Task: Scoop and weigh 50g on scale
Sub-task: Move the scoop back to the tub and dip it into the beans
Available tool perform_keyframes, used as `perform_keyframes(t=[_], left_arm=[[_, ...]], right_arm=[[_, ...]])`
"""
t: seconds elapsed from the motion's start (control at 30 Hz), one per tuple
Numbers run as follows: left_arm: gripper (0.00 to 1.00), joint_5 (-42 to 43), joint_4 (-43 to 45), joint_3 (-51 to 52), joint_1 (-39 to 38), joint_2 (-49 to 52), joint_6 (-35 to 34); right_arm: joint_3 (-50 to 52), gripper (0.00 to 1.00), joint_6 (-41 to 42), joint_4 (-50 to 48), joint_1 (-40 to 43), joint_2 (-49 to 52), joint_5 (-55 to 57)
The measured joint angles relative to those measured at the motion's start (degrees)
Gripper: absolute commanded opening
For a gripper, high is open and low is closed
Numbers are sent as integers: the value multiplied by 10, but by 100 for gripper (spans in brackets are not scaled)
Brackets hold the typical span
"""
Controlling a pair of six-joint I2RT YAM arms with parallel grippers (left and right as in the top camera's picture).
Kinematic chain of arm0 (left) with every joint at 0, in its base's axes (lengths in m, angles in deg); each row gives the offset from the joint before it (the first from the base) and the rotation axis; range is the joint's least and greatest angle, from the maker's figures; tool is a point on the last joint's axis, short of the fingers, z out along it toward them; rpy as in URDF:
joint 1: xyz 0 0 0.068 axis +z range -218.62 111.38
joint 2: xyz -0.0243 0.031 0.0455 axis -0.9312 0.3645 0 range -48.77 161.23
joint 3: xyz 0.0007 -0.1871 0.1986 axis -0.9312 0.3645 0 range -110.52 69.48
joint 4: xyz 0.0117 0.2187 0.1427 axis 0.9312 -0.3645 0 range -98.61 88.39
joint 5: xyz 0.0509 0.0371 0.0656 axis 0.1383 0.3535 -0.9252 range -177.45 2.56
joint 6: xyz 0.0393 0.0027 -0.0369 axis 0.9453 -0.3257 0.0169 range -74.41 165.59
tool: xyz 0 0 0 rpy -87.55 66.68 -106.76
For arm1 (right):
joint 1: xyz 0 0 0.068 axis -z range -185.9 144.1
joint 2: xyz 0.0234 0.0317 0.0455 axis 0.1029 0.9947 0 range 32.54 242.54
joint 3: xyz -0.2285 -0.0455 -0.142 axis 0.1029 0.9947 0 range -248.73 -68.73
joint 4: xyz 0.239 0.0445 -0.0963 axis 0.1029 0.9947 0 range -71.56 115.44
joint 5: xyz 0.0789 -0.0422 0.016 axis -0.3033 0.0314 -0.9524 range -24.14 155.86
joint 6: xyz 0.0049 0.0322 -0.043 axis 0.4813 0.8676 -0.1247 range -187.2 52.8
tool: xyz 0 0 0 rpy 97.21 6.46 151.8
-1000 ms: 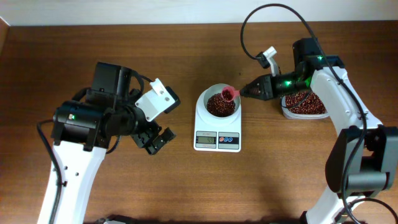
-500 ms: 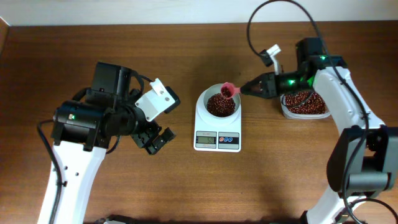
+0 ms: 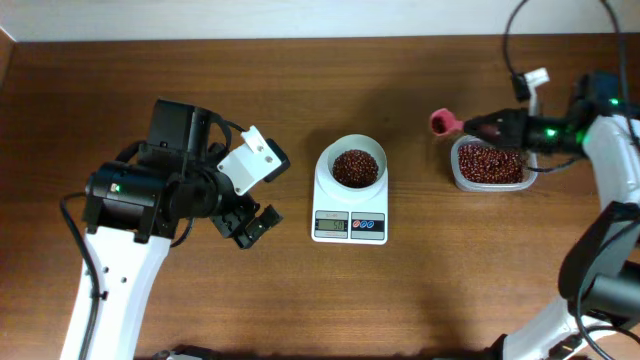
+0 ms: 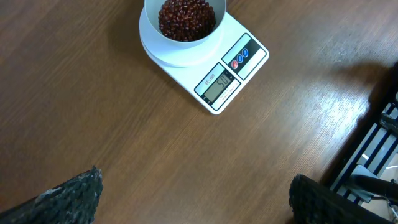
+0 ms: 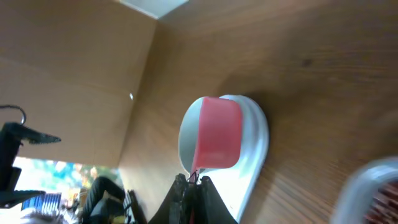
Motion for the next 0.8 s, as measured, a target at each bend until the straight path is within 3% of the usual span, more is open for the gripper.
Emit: perform_keyframes(t=[0.1,0.3,0.57,0.8], left_arm=[[99,0,0,0,0,0,0],[99,0,0,0,0,0,0],[99,0,0,0,0,0,0],[99,0,0,0,0,0,0]], right_arm=[[-1,4,-32,42,55,0,13],[-1,4,-79,70,135,0,140],[-1,4,-92,48,106,-1,271],[-1,4,-92,47,74,-2,289]])
